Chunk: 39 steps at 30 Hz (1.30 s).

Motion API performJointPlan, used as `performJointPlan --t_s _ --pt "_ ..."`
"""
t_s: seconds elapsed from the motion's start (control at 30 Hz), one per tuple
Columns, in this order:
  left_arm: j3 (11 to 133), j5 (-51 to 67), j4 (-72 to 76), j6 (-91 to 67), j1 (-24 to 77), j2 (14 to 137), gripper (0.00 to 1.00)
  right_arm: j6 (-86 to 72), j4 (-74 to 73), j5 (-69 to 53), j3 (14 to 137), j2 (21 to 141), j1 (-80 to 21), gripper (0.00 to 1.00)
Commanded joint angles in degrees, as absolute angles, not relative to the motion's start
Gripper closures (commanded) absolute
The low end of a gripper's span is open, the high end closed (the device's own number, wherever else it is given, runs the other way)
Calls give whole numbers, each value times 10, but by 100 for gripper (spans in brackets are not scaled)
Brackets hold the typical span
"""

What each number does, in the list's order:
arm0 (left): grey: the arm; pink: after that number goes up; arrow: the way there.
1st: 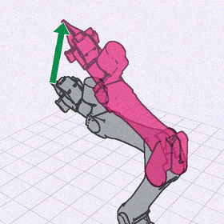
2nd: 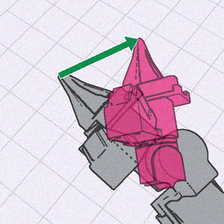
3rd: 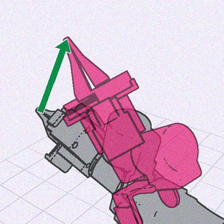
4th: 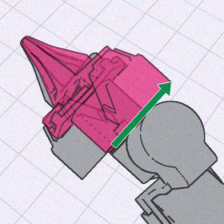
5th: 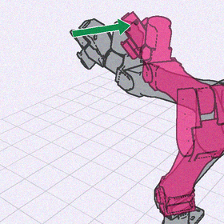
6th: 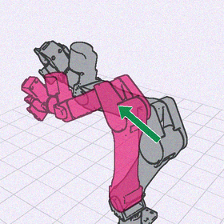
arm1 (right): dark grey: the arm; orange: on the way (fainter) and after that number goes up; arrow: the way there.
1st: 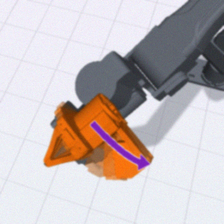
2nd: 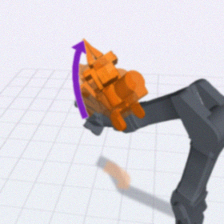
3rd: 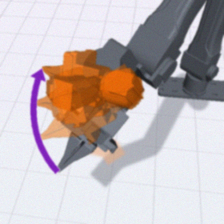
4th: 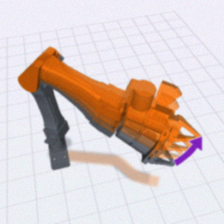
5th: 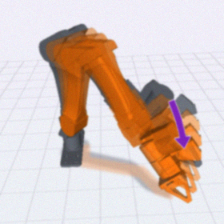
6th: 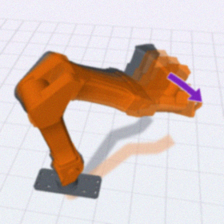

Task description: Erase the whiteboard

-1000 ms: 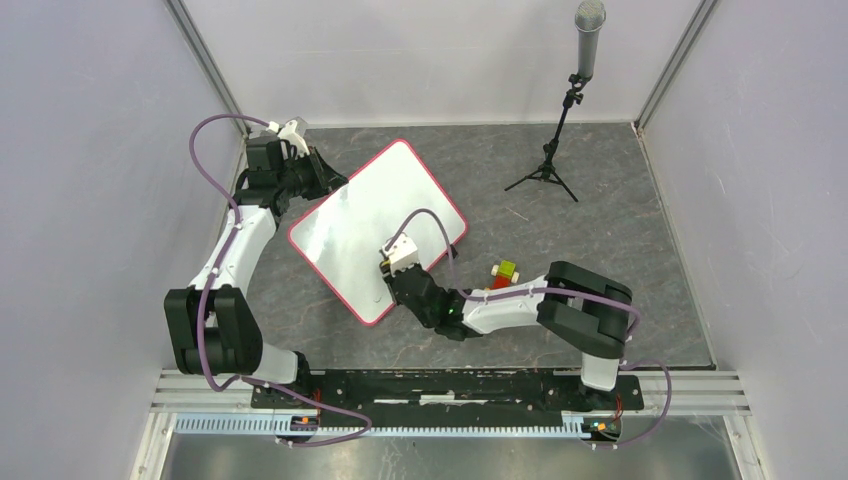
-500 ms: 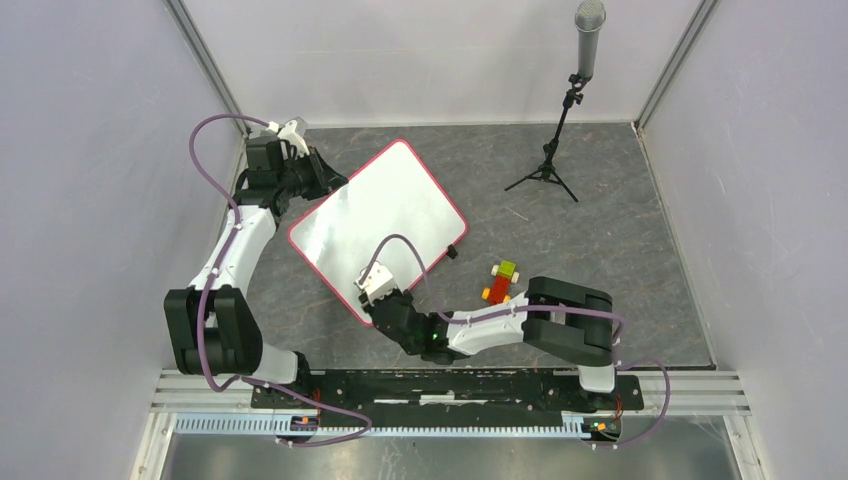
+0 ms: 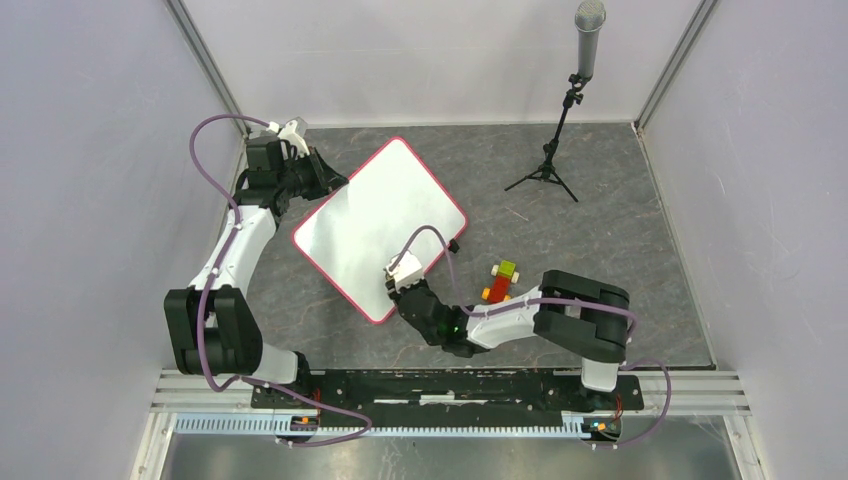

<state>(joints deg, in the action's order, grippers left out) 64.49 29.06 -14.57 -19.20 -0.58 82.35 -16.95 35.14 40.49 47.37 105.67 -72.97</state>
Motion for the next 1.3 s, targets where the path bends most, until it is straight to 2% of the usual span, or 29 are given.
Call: performJointPlan --t_s 0.0,0.3,0.63,0.93,1.27 --pt "613 317 -266 -191 11 840 78 -123 366 429 521 1076 -749 65" --pt "613 318 -266 -192 11 840 78 -89 389 359 583 1098 -781 62" --pt "614 319 -265 -192 11 845 78 -136 345 312 605 1090 -664 63" --pt "615 319 -266 -192 11 846 78 -221 280 302 575 1075 -537 64" --pt "615 322 -265 -192 11 844 78 -272 222 284 576 1070 -477 64"
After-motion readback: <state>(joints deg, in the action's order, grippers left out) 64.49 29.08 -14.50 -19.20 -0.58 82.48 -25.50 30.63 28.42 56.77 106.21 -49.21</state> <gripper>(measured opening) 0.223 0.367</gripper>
